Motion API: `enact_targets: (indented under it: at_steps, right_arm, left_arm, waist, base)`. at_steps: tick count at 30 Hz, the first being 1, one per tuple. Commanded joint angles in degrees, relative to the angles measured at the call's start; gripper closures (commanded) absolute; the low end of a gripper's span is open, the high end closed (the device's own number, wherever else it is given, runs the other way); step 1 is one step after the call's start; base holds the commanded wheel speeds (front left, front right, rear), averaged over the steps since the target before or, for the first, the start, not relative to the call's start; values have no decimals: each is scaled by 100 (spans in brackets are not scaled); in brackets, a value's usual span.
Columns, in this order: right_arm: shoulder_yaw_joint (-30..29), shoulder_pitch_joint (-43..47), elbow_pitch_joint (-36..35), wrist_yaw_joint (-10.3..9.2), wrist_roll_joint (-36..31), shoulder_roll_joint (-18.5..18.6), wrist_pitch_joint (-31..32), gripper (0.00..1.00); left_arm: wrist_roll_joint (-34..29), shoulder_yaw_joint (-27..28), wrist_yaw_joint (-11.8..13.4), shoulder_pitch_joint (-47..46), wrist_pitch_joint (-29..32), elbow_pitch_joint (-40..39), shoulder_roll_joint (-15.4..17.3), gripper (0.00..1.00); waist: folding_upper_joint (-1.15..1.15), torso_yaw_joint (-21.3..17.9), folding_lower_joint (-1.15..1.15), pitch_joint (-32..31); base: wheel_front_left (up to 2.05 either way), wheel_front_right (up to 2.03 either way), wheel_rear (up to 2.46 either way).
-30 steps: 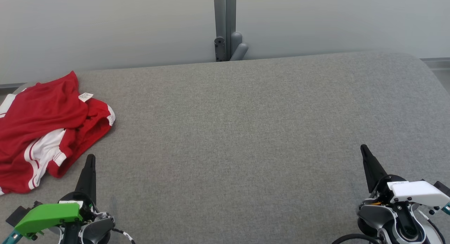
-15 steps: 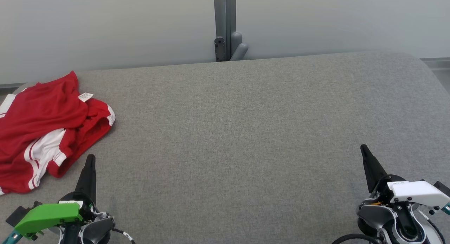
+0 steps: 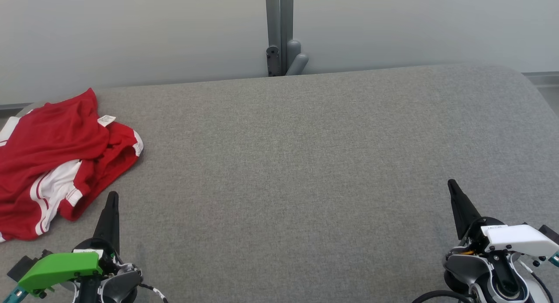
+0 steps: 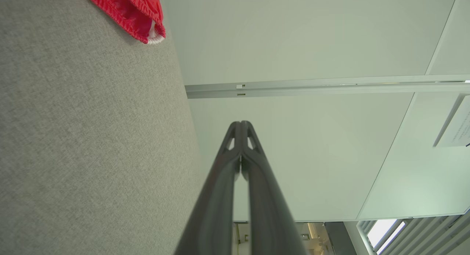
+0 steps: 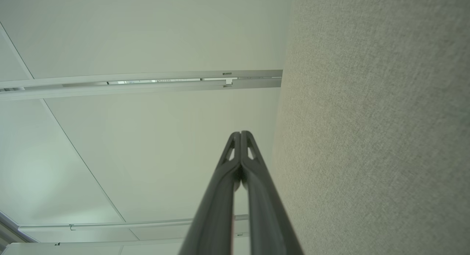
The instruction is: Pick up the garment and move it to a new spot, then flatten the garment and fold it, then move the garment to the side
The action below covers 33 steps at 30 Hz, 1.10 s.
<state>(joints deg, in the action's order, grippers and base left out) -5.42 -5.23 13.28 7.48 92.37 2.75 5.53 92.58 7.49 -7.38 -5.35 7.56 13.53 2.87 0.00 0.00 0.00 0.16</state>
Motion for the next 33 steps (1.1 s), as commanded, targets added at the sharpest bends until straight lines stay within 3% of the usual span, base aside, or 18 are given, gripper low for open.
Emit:
enact_targets:
  at_steps: [1, 16, 17, 26, 33]
  right_arm:
    - [1, -49, -19, 2, 47, 26, 10, 100]
    - [1, -50, -19, 2, 47, 26, 10, 100]
    - [0, 9, 16, 0, -2, -3, 0, 0]
    - [92, 144, 44, -1, -118, -20, -210, 0]
    - [134, 207, -53, -1, -806, -16, -393, 0]
  left_arm:
    - [-42, 14, -23, -83, 13, 1, 5, 100]
    - [-42, 14, -23, -83, 13, 1, 5, 100]
    - [0, -2, 1, 7, -1, 13, -1, 0]
    - [-72, -151, 3, 139, -213, 6, -15, 0]
    - [-413, -285, 45, 198, -428, -39, 37, 0]
  waist:
    - [0, 0, 0, 0]
    - [0, 0, 0, 0]
    - [0, 0, 0, 0]
    - [0, 2, 0, -1]
    - [0, -5, 0, -4]
  base:
    - [0, 0, 0]
    - [0, 0, 0]
    - [0, 0, 0]
    - [0, 0, 0]
    - [0, 0, 0]
